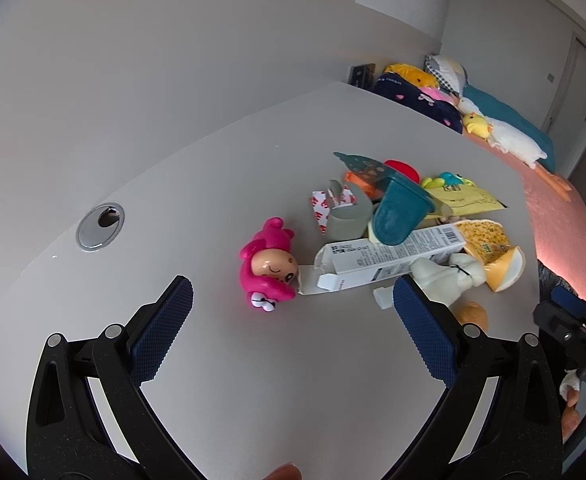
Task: Collect trash
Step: 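Grasp the yellow snack bag with the right gripper while the left grasps the pink doll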
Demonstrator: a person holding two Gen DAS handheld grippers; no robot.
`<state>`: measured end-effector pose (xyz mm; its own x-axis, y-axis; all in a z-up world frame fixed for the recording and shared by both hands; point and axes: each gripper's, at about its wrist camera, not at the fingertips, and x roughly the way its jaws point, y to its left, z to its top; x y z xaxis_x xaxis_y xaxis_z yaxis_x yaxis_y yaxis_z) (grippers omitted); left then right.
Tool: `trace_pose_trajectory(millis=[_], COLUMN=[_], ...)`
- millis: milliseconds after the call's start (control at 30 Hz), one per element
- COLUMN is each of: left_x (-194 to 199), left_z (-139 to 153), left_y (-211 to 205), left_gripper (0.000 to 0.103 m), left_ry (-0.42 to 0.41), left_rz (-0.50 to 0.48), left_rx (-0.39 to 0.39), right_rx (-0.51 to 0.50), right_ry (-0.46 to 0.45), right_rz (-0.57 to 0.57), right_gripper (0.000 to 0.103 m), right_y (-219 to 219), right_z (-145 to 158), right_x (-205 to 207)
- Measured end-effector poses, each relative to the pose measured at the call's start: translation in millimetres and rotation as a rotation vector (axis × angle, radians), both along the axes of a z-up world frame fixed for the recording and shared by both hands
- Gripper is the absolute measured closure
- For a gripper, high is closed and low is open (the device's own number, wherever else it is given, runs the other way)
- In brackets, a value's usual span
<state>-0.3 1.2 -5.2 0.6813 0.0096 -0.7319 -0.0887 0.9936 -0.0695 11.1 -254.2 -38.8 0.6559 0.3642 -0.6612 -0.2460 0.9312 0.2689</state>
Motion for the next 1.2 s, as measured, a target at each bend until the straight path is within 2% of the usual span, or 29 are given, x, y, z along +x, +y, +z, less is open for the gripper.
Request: trace_pose_trajectory(millis=[200,267,333,433,533,733,800,1000,1200], left_x=[3,6,10,14,19,30,33,44,45], left_z=[-3,-6,-8,-11,-13,-19,-21,-30,-37], left_y=[6,8,11,19,27,37,37,36,40], left_gripper=[0.006,0.006,0.006,0.006,0.006,0.006,0.006,0.006,0.015], left_ry=[0.010,0.017,0.030,0.037,0.040,0.056,0.060,0.087,0.108], left_rz=[0.000,0.005,0.006,0.018,0.031,0.060,0.060,0.048,0.047], left_rx=[-0.015,0.005,0.008,-0.020,-0.042,-0.052,-0.048,-0.026,-0.042], right_rx=[-0.034,0.000,-0.028,-0.031,-0.055,-0.143,-0.141,-0.195,-0.244], right_ry=[0.004,-0.022,-0.023,0.003,-0.004,-0.025,-0.028,-0.095,-0.122], right_rz=[0.036,0.062,0.088,0.138,0.185,0.258,0.288,0.418,0.490], right_gripper=[0.002,0.002,0.002,0.002,0.013,0.028,0.033,0.037,0.043], right_y=[-6,-8,-7,-4,0,9,9,20,23], right_z=[2,3,4,3,4,-2,-6,-10,-11], right_x=[14,19,25,34,43,62,64,65,62])
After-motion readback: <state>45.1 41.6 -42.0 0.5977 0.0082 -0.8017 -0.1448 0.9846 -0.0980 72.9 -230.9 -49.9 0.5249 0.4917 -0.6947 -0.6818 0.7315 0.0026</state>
